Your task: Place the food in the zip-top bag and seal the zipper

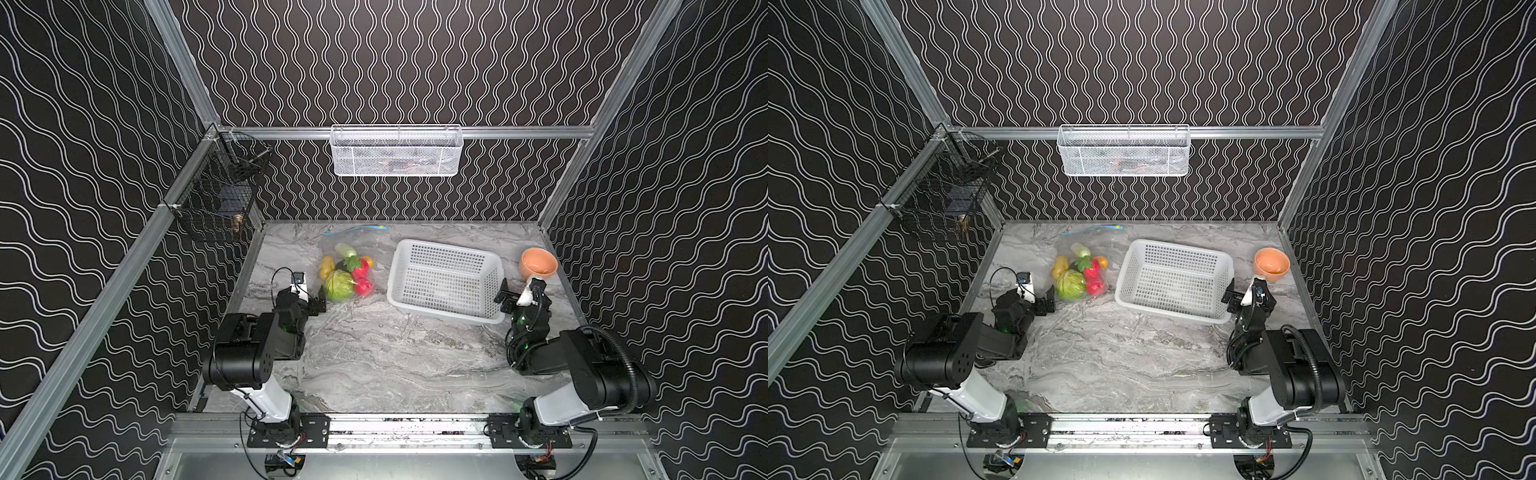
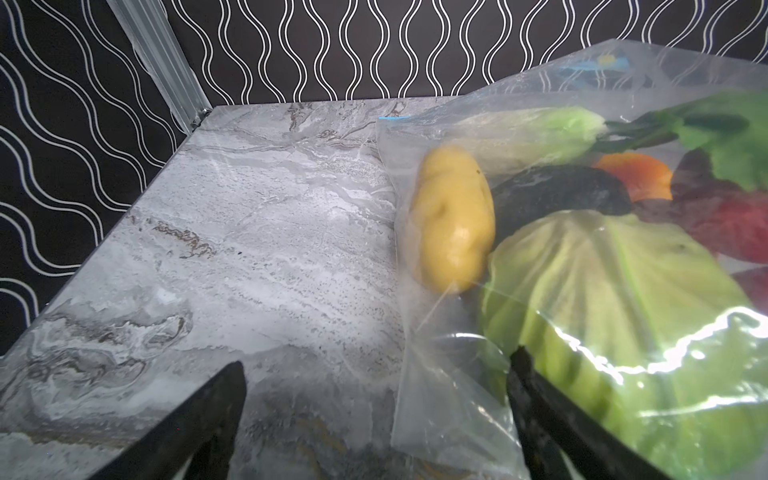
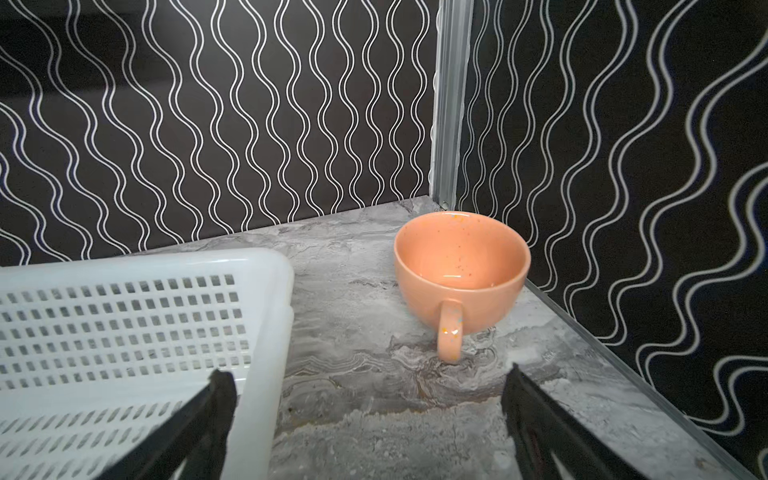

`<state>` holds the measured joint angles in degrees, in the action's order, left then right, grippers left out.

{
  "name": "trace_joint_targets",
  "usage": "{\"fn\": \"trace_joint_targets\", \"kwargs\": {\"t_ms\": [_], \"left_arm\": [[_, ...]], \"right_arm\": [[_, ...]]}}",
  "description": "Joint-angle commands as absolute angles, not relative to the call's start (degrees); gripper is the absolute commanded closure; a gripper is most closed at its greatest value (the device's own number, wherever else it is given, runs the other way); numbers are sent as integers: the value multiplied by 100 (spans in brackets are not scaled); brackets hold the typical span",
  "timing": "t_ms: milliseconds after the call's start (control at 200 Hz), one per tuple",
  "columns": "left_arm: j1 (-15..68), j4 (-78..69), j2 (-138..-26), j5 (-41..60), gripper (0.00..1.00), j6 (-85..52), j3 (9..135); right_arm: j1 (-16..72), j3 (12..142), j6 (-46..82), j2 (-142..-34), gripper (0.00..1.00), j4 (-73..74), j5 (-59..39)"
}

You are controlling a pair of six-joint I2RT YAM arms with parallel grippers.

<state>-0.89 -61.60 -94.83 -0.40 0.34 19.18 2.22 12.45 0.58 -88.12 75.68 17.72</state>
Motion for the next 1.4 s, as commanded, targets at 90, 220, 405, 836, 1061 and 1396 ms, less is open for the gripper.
{"fn": "trace_joint_targets", "kwargs": {"t_ms": [90,220,405,836,1061,1396], "left_arm": [[66,-6146,-9484,-154,1,145,1975],[83,-6144,-9488,-174,1,147,1982],[79,-6144,-9483,-183,1,145,1985],[80,-6141,-9483,-180,1,149,1982],[80,-6135,-9483,-183,1,149,1978],[81,-6135,-9483,-185,1,145,1979]], "right_arm": [[34,1434,9,-8825,1,6895,1099],[-189,1563,85,-8841,1,6654,598],[-237,1564,80,-8850,1,6675,501],[-237,1512,18,-8842,1,6792,544],[-233,1507,18,-8842,1,6794,545],[-237,1510,26,-8840,1,6794,536]]}}
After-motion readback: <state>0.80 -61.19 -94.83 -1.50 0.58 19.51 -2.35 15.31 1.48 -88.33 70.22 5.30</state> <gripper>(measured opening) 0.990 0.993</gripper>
